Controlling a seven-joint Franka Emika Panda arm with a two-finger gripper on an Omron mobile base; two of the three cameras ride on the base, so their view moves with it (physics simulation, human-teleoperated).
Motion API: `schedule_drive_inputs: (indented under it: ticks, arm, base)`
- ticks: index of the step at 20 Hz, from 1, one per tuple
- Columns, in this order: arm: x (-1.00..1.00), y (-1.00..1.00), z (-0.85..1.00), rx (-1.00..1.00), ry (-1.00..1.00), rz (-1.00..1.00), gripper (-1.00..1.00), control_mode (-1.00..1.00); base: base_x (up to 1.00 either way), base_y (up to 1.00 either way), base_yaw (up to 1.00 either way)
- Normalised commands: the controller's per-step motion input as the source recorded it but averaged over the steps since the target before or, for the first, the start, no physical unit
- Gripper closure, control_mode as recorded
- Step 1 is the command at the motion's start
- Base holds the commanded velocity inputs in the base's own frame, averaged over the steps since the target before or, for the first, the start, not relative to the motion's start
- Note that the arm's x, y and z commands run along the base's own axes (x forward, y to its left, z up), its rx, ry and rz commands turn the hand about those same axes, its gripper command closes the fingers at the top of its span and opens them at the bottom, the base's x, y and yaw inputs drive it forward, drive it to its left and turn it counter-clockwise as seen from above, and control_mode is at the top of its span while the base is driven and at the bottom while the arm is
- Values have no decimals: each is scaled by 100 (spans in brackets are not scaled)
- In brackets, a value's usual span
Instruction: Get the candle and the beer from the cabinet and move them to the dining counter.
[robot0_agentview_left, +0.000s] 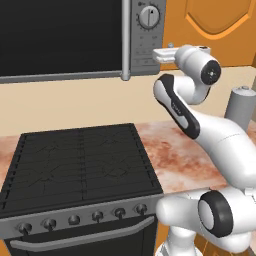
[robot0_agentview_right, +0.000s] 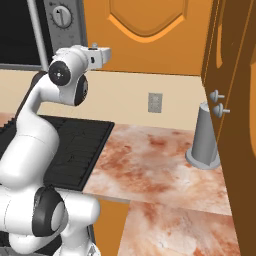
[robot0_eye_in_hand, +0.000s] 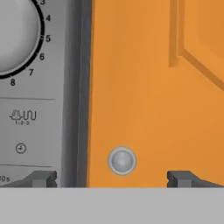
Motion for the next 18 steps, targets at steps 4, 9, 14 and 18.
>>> schedule_drive_inputs:
  ticks: [4,9,14,18]
  arm:
    - [13,0,0,2,0,2,-100,-100]
    - [17,-10,0,3,0,3,-100,-100]
    - [17,-3,0,0,0,3,-100,-100]
    - [15,-5,0,1,0,2,-100,-100]
  base:
    - [0,0,0]
    - [0,0,0]
    - [0,0,0]
    - [0,0,0]
